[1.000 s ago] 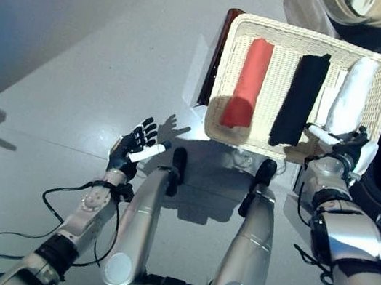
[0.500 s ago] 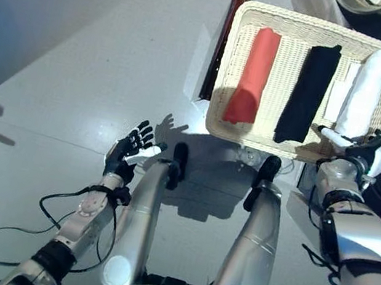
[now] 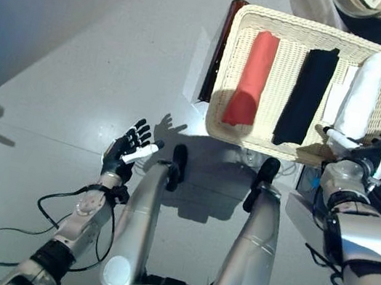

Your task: Pick up the clothes and place them into the washing machine

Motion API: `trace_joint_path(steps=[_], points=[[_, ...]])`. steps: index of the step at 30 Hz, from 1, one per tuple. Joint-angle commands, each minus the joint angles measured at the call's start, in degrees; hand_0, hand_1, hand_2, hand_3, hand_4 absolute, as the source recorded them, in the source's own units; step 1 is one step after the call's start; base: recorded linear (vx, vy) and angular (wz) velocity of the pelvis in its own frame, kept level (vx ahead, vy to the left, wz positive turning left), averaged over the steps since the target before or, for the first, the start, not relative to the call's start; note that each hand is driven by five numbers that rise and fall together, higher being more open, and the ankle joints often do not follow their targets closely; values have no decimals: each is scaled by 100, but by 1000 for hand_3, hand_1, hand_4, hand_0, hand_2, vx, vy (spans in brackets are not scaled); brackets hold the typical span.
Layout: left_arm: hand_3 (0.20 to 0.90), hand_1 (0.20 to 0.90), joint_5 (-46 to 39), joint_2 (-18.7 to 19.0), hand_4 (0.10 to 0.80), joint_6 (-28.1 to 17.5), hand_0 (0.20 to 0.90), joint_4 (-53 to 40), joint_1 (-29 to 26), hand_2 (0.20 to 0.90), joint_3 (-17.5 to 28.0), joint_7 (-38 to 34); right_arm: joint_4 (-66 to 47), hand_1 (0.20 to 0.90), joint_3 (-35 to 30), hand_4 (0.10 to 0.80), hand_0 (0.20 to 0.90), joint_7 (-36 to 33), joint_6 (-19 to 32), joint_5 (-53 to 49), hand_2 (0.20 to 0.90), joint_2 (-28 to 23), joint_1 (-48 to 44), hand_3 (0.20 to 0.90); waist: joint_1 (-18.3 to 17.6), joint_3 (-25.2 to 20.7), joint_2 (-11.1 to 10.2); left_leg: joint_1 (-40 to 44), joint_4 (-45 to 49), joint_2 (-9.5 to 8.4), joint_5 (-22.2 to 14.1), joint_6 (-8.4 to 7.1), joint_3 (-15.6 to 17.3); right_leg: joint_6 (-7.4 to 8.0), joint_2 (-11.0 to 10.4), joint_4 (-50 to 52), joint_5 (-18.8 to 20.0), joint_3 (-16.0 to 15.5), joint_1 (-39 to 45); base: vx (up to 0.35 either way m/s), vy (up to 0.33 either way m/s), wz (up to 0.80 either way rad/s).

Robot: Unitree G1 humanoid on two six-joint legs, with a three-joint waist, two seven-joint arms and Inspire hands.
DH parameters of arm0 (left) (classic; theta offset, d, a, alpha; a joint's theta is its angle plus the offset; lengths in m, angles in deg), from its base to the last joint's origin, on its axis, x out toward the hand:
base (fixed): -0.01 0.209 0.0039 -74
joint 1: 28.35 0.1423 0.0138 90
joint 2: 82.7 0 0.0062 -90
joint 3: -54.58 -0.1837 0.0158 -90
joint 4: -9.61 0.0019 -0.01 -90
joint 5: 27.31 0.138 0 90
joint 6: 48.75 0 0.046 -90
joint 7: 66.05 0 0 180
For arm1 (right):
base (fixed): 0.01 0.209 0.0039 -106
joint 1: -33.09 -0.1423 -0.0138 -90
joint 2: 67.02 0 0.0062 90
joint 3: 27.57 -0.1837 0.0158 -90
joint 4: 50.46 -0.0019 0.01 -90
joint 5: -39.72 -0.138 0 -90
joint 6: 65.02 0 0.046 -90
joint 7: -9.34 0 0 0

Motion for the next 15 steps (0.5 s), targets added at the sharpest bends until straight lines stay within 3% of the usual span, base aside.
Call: trace_joint_path(steps=[1, 2, 3, 4, 6, 15], points=[[900, 900, -13, 267, 800, -482, 900, -386, 421, 900, 188, 175, 118, 900, 359, 800, 900, -54, 89, 516, 900, -748, 312, 900, 246, -716, 37, 10, -361, 495, 381, -967, -579, -110, -120, 561, -449, 82, -7, 88, -34, 4], [900, 900, -9, 291, 800, -476, 900, -463, 462, 900, 199, 200, 235, 900, 341, 800, 900, -43, 31, 543, 900, -764, 300, 900, 296, -741, 59, 30, -236, 513, 142, -990, -590, -74, -127, 719, -691, 93, 3, -14, -18, 10], [900, 900, -4, 321, 800, -463, 900, -549, 470, 900, 212, 228, 365, 900, 263, 800, 900, -26, -10, 511, 900, -781, 285, 900, 327, -738, 78, -62, -290, 468, 355, -958, -582, -115, -148, 656, -504, 94, -74, 91, -34, 14], [900, 900, -17, 336, 800, -460, 900, -622, 494, 900, 232, 256, 463, 900, 183, 800, 900, -20, -51, 471, 900, -800, 300, 900, 370, -764, 104, -34, -155, 476, 121, -978, -603, -82, -148, 833, -743, 115, -52, -4, -15, 26], [900, 900, -44, 356, 800, -439, 900, -710, 527, 900, 293, 300, 570, 900, 53, 800, 900, 57, -110, 407, 900, -818, 385, 900, 426, -763, 138, -127, 61, 436, 32, -952, -639, -104, -159, 1060, -876, 155, -136, 50, -29, 33], [900, 900, -111, 429, 800, -378, 900, -969, 616, 900, 457, 403, 490, 900, 152, 800, 900, 524, -270, 668, 900, -621, 689, 900, 548, -713, 214, -698, 987, 325, -313, -840, -703, -204, -223, 1883, -1221, 334, -677, -14, -5, 11]])
